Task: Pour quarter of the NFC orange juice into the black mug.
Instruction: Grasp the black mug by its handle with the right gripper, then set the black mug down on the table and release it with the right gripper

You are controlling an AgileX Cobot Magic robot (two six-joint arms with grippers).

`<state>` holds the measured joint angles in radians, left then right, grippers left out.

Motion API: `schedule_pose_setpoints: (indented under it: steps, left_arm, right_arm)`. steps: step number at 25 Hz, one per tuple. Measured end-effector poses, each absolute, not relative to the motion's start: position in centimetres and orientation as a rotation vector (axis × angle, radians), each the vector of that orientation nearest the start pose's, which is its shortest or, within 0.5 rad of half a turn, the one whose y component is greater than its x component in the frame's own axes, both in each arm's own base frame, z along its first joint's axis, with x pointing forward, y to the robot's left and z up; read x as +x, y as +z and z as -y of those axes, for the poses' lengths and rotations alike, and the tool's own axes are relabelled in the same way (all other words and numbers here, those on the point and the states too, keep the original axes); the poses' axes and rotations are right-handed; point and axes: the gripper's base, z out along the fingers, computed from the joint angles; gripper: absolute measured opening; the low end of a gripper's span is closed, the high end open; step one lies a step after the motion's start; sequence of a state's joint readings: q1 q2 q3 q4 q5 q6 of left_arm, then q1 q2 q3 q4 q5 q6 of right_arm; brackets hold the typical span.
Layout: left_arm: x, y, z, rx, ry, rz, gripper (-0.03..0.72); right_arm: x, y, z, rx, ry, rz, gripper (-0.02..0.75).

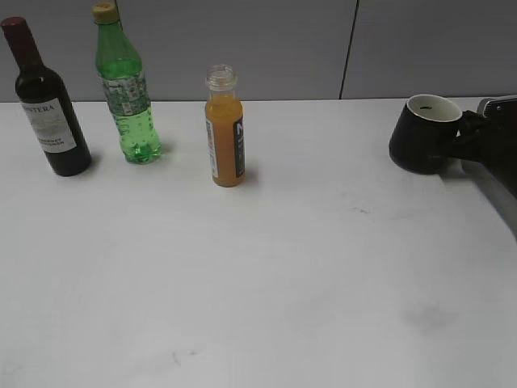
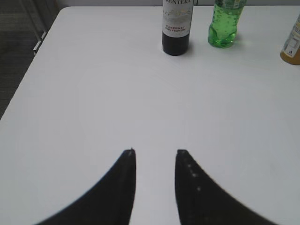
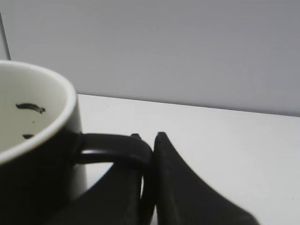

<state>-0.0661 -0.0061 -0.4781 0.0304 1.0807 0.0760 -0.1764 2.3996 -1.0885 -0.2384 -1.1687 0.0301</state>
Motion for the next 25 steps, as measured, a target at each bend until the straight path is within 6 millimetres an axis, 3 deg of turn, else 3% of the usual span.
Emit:
schedule_pose_setpoints:
  steps: [5,11,25]
  left_arm:
    - [-0.4,27.0,-0.3,0.146,0.043,-2.075,0.232]
    - [-0.4,27.0,-0.3,0.146,0.043,-2.075,0.232]
    - [-0.4,27.0,-0.3,0.146,0.043,-2.075,0.232]
  right_arm:
    - [42.2,6.7,5.5,-0.083,-0.008,-1.620,0.033]
    - [40.1,10.5,4.5,-0.100,-0.039,-1.588,0.034]
    - [32.2,14.1,-6.2,-0.219,0.072,-1.624,0.032]
